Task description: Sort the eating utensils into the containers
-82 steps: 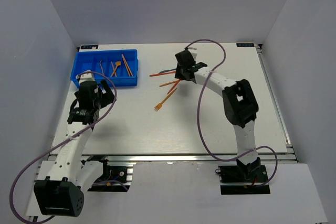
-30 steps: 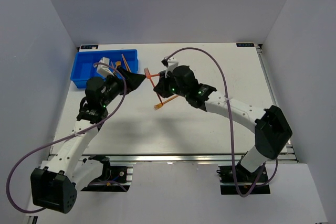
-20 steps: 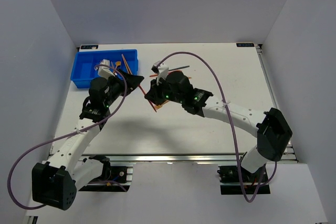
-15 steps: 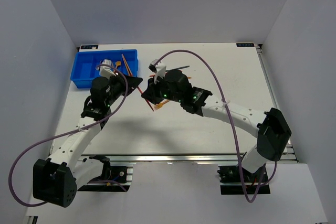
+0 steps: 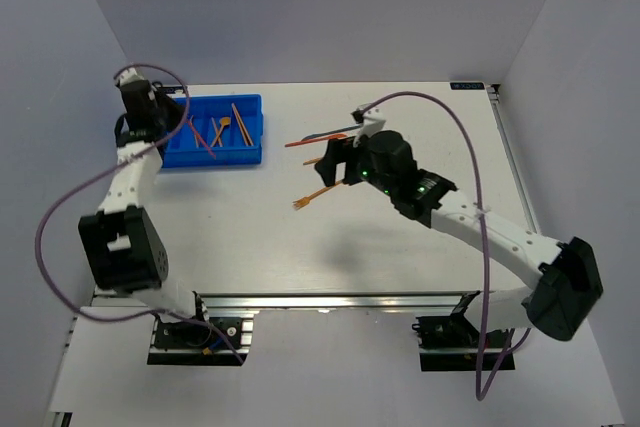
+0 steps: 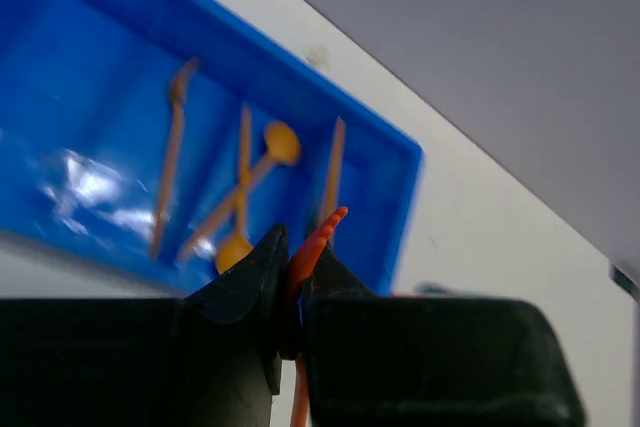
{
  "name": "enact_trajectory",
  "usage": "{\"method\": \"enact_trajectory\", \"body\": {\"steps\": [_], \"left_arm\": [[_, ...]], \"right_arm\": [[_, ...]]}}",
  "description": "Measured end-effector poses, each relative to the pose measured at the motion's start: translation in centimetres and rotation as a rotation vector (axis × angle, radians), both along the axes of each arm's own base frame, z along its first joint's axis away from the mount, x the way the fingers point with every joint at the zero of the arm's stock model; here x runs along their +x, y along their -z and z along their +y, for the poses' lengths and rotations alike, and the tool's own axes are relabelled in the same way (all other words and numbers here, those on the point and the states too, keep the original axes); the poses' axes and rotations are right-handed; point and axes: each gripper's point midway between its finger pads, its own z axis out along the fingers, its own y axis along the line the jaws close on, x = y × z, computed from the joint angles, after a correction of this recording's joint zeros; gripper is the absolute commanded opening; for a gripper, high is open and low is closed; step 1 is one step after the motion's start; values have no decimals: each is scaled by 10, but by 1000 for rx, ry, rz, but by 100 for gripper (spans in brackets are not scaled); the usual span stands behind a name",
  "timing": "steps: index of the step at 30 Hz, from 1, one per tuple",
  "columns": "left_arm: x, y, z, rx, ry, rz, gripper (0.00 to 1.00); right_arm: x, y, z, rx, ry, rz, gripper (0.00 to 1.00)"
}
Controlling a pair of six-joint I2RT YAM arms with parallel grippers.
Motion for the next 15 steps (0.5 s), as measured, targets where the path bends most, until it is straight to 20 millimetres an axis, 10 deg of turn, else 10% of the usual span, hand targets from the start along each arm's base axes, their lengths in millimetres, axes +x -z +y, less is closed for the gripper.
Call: {"method": "enact_trajectory", "body": {"steps": [3,7,15], "left_arm": [[47,10,59,80,-100,63,0],[112,6,88,196,-151,69,0],[146,37,111,333,-218,125,0]], "right_arm": [[5,-2,-37,11,68,-8,90],[3,8,-67,14,105,2,89],[-11,54,-79,-14,75,96,89]]}}
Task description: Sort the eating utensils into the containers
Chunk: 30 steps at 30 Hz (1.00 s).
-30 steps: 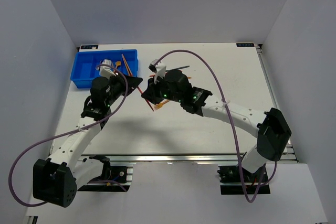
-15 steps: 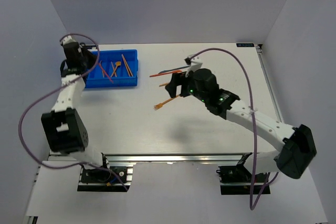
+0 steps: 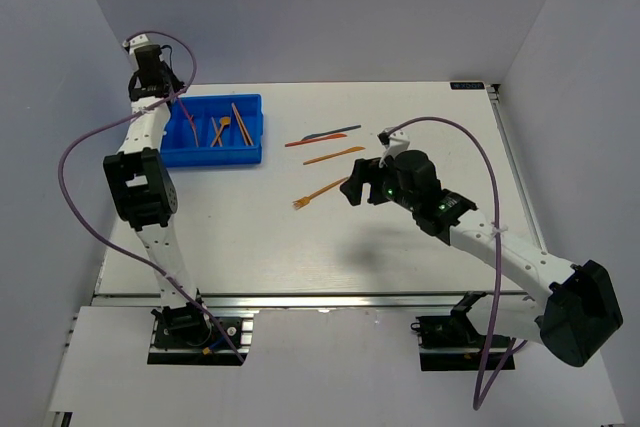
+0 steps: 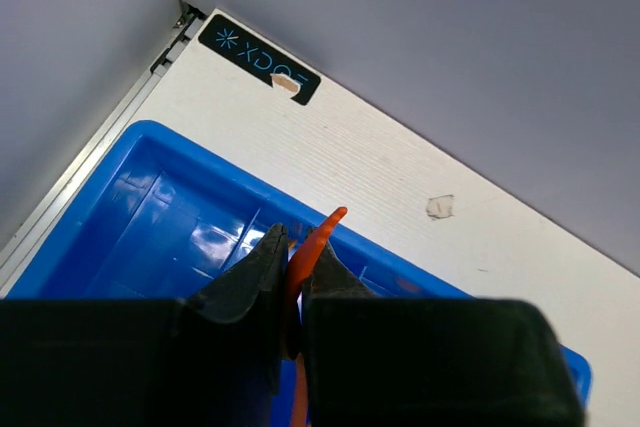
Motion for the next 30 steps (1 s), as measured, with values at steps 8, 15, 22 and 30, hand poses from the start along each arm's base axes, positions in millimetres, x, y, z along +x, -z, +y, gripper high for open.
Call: {"method": "enact_trajectory", "body": {"steps": [8,15,22,30], "left_arm": [[8,32,4,33,9,13,0],[15,52,6,54,20,26,33],[13,69,5,43,21,45,66],[3,16,-2,19,33,-30,83]], "right_arm": [[-6,1,5,40,-35,-4,89],[-10,-1,3,66,-33,-21,89],[-6,3,2,54,-20,-17,89],[18,52,18,-133,-86,41,89]]}}
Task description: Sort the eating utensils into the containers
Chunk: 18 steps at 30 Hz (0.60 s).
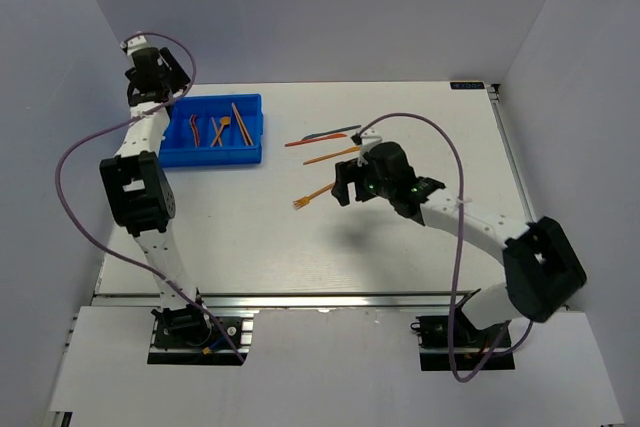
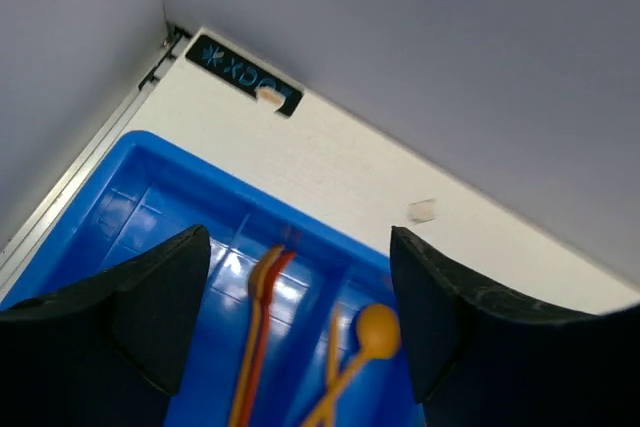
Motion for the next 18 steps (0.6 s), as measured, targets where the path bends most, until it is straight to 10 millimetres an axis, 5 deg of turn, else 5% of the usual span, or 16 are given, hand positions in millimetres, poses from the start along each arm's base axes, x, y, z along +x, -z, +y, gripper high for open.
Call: {"method": "enact_trajectory", "body": {"steps": [2,4,8,11,14,18], "left_arm": [[-15,-50,-3,-18,-14,-72,98],[-32,-90,-6,-40,-38,-138,98],[-103,-179,-21,-128,-73,-294,98],[-165,-213,-44,-204,-24,-398,98],[-210,-193,-68,-244,46,-389,98],[-235,-130,-83,-260,89,-238,98]], "right_arm": [[10,12,9,-76,-52,-3,89],[17,23,20,-148,-121,-12,88],[29,44,44,-309,-305,-61,80],[38,58,60,-418,-445,-91,75],[44,71,71,-491,-583,-106,77],[45,93,74,-556,-739,-113,77]]}}
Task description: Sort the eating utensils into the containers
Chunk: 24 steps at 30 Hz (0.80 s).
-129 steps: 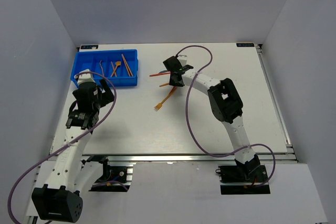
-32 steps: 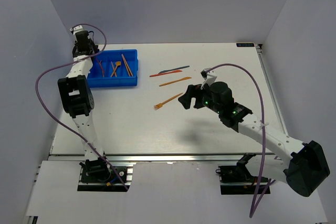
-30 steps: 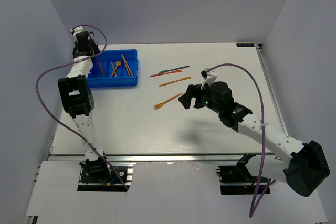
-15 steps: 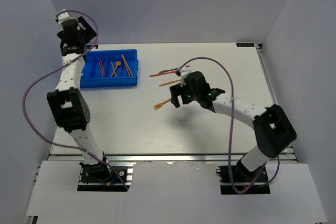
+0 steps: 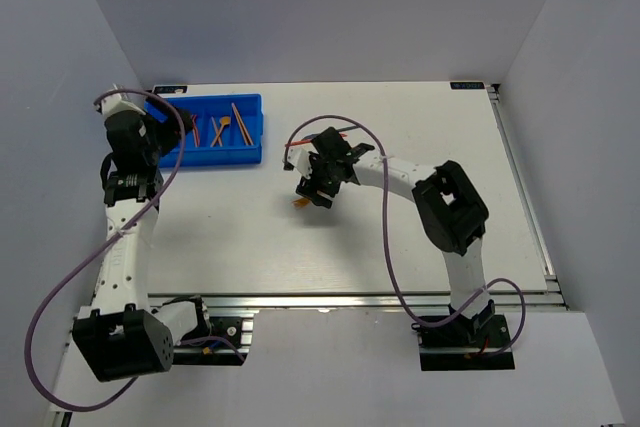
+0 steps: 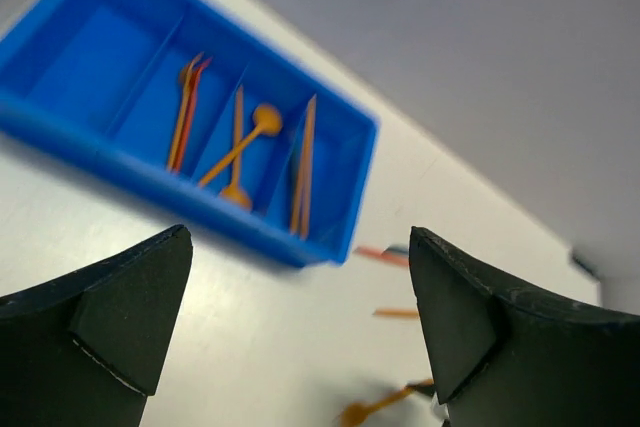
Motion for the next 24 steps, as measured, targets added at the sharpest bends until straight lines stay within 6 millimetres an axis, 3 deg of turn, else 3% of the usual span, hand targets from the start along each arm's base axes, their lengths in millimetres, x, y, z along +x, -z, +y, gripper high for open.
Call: {"method": "enact_trajectory", "body": {"steps": [5,8,9,10,11,14,19,21,24], "left_arm": [[-9,69,-8,7,60,195,98],[-16,85,-11,11,87,249,98],[-16,85,-12,13,95,250,98],[-16,84,-13,15,101,245,98],[-17,82,-14,16,106,240,98],[-20,74,-19,11,127,212,98],[-33,67,-40,-45,189,144,98],[-38,67,-64,-71,250,108,98],[-49,72,-121,-115,406,85,98]], "right_arm": [[8,23,8,-43,-119,67,66],[24,23,22,-24,-148,70,51],[23,24,24,-18,-156,79,43],[21,24,23,-14,-163,90,16],[18,25,23,-15,-175,97,0],[5,25,23,9,-180,108,0],[-35,22,19,58,-134,186,0],[-46,13,23,112,-55,218,0],[-48,-16,25,226,148,228,0]]}}
